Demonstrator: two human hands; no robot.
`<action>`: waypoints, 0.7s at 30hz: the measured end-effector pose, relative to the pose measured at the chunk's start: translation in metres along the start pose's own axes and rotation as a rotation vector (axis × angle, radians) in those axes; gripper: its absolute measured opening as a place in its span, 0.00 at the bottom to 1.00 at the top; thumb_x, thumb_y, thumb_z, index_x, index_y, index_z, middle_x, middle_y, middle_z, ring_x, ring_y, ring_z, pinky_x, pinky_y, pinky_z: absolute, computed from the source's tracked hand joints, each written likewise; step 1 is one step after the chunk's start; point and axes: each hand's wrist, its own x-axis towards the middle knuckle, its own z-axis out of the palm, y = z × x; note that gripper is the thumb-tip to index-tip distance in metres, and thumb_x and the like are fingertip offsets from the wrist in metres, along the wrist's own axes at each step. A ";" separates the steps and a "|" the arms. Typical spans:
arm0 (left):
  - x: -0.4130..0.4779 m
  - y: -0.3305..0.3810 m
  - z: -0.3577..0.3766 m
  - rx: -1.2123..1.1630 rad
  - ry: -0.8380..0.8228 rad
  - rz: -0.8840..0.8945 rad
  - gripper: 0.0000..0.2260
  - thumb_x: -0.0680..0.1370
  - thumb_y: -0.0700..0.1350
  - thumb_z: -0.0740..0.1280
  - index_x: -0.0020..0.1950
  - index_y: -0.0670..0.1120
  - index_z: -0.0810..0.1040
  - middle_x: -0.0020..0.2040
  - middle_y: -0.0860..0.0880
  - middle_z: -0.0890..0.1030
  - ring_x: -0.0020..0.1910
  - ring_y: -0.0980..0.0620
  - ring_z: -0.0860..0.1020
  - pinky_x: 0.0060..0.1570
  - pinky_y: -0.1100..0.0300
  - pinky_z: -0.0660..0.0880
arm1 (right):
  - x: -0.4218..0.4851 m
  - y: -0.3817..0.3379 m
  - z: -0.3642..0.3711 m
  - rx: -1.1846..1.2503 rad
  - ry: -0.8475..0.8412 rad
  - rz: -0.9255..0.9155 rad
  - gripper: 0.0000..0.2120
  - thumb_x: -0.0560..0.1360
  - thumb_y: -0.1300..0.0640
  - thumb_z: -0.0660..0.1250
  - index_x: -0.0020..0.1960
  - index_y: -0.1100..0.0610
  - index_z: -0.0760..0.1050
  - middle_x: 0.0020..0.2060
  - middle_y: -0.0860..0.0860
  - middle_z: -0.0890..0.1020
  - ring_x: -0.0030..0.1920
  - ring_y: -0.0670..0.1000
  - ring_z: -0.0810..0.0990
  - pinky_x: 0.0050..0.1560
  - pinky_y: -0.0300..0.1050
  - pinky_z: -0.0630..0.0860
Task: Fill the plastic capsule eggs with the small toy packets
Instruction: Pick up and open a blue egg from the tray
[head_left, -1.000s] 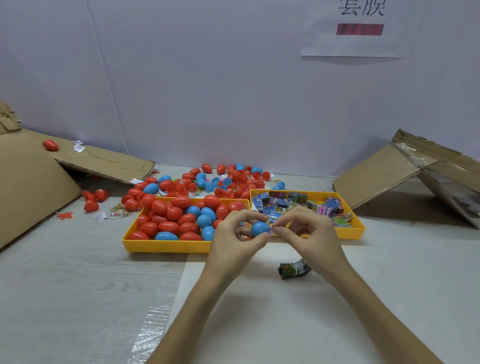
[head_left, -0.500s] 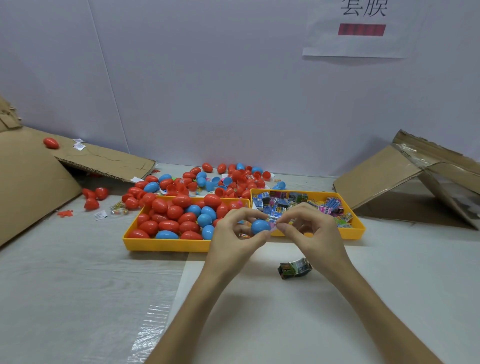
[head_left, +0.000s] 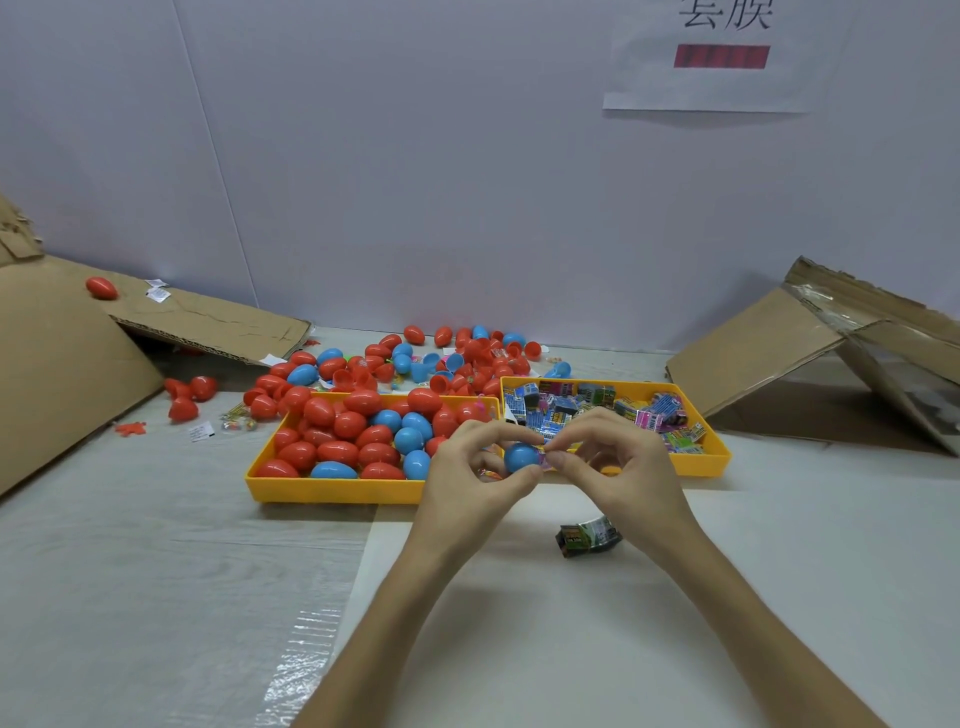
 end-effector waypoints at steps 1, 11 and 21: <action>0.000 0.000 0.000 0.000 -0.002 0.004 0.13 0.73 0.42 0.77 0.46 0.62 0.84 0.50 0.56 0.78 0.40 0.55 0.80 0.43 0.59 0.82 | 0.000 0.000 0.000 0.001 -0.002 -0.001 0.05 0.72 0.63 0.76 0.43 0.54 0.84 0.42 0.46 0.81 0.38 0.52 0.80 0.37 0.58 0.78; 0.000 0.001 0.001 0.014 -0.024 -0.003 0.10 0.73 0.44 0.78 0.48 0.59 0.83 0.51 0.56 0.79 0.46 0.52 0.82 0.45 0.61 0.82 | 0.000 0.002 0.001 -0.012 0.000 -0.009 0.06 0.72 0.63 0.77 0.44 0.53 0.84 0.43 0.44 0.81 0.39 0.52 0.81 0.37 0.57 0.79; 0.000 0.005 0.000 -0.109 0.017 -0.084 0.09 0.72 0.44 0.79 0.48 0.56 0.83 0.46 0.54 0.84 0.41 0.50 0.86 0.41 0.59 0.83 | -0.002 0.000 0.003 -0.003 0.145 -0.081 0.11 0.71 0.53 0.78 0.51 0.49 0.81 0.46 0.44 0.80 0.38 0.50 0.80 0.35 0.38 0.75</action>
